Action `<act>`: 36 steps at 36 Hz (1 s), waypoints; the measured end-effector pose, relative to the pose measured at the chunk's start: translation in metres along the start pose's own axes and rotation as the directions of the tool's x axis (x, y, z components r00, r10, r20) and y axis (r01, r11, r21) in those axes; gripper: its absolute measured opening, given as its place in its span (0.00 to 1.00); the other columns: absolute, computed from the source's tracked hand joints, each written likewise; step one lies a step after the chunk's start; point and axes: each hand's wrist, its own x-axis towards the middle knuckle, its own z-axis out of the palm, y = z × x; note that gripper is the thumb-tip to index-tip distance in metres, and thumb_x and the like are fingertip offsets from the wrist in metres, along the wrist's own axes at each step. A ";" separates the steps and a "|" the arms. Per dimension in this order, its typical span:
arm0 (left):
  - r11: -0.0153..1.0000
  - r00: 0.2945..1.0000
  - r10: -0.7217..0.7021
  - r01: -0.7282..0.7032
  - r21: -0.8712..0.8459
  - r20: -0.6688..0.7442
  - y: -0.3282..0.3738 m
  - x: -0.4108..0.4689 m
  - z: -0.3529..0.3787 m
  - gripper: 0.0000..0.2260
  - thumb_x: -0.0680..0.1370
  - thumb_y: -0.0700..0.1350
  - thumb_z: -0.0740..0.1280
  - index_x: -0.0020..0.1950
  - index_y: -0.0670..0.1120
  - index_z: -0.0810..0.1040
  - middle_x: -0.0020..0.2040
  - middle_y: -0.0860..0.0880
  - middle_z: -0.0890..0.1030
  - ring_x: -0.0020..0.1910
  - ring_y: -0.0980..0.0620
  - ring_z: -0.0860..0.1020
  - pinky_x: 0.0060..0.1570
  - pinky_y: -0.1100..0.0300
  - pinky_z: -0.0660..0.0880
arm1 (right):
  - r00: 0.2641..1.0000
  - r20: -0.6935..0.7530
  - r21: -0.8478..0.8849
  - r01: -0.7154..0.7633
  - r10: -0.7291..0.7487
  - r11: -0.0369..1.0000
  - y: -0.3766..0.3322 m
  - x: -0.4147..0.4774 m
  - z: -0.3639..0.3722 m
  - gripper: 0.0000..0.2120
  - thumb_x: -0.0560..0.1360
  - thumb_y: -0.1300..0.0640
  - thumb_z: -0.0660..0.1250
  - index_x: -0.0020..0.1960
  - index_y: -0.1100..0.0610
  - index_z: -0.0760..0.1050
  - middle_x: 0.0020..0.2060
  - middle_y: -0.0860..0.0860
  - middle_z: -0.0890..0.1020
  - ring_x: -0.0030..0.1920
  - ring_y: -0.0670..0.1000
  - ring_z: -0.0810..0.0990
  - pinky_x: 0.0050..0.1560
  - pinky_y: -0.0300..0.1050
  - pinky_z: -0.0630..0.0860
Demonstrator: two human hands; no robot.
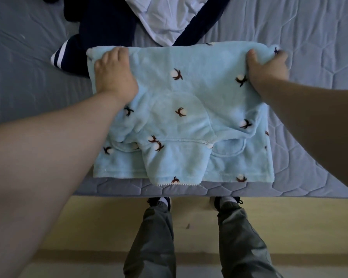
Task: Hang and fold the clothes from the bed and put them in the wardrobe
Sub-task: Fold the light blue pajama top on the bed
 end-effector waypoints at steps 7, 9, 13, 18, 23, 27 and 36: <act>0.985 0.986 0.155 -0.159 -0.067 -0.062 0.027 -0.040 0.000 0.27 0.78 0.44 0.60 0.77 0.43 0.64 0.79 0.42 0.62 0.77 0.42 0.61 0.75 0.44 0.59 | 0.938 0.193 0.110 -0.314 0.290 0.943 0.004 -0.010 -0.011 0.60 0.54 0.18 0.64 0.75 0.53 0.65 0.60 0.49 0.73 0.60 0.55 0.75 0.58 0.52 0.71; 0.967 0.970 0.243 -0.245 -0.076 -0.025 0.041 -0.058 0.006 0.27 0.78 0.45 0.59 0.78 0.45 0.62 0.79 0.44 0.61 0.78 0.43 0.59 0.75 0.43 0.58 | 0.933 0.224 0.060 -0.300 0.280 0.952 0.012 -0.010 -0.015 0.62 0.51 0.16 0.65 0.75 0.54 0.66 0.60 0.48 0.74 0.58 0.54 0.75 0.58 0.52 0.72; 0.985 0.980 0.160 -0.151 -0.087 0.119 0.057 -0.062 0.019 0.33 0.77 0.46 0.61 0.81 0.46 0.55 0.82 0.46 0.54 0.80 0.45 0.53 0.76 0.43 0.55 | 0.929 0.291 -0.001 -0.240 0.230 0.971 0.017 -0.007 -0.021 0.66 0.46 0.16 0.64 0.75 0.54 0.66 0.69 0.49 0.74 0.65 0.56 0.75 0.59 0.55 0.73; 0.991 0.971 0.119 -0.127 0.027 0.207 0.072 -0.056 0.024 0.37 0.77 0.50 0.62 0.81 0.44 0.50 0.82 0.45 0.50 0.81 0.43 0.50 0.77 0.43 0.51 | 0.919 0.341 0.006 -0.212 0.197 0.977 0.021 -0.004 -0.023 0.62 0.47 0.17 0.69 0.71 0.53 0.71 0.64 0.48 0.78 0.62 0.54 0.77 0.64 0.55 0.74; 0.995 0.995 0.096 -0.096 -0.020 -0.001 0.067 -0.032 0.004 0.26 0.73 0.44 0.64 0.72 0.45 0.67 0.70 0.44 0.71 0.68 0.42 0.69 0.64 0.46 0.66 | 0.994 0.109 -0.061 0.000 0.006 0.998 0.018 -0.007 -0.016 0.51 0.62 0.27 0.73 0.76 0.51 0.61 0.70 0.51 0.71 0.68 0.56 0.72 0.66 0.54 0.72; 0.985 0.992 0.101 -0.110 0.131 0.078 0.049 0.007 -0.011 0.30 0.72 0.40 0.68 0.74 0.44 0.64 0.72 0.44 0.67 0.69 0.40 0.66 0.65 0.45 0.65 | 0.875 0.028 -0.538 0.421 -0.484 0.730 0.006 -0.011 -0.012 0.43 0.72 0.43 0.65 0.80 0.52 0.49 0.78 0.58 0.58 0.76 0.62 0.60 0.74 0.61 0.57; 0.949 0.903 -0.052 -0.089 0.304 0.427 0.020 0.061 -0.033 0.34 0.68 0.48 0.75 0.71 0.45 0.67 0.66 0.39 0.74 0.68 0.37 0.70 0.67 0.42 0.64 | 0.739 0.553 -0.663 0.670 -0.384 0.333 -0.056 0.007 -0.005 0.48 0.69 0.54 0.73 0.81 0.49 0.48 0.77 0.57 0.64 0.78 0.61 0.57 0.75 0.66 0.55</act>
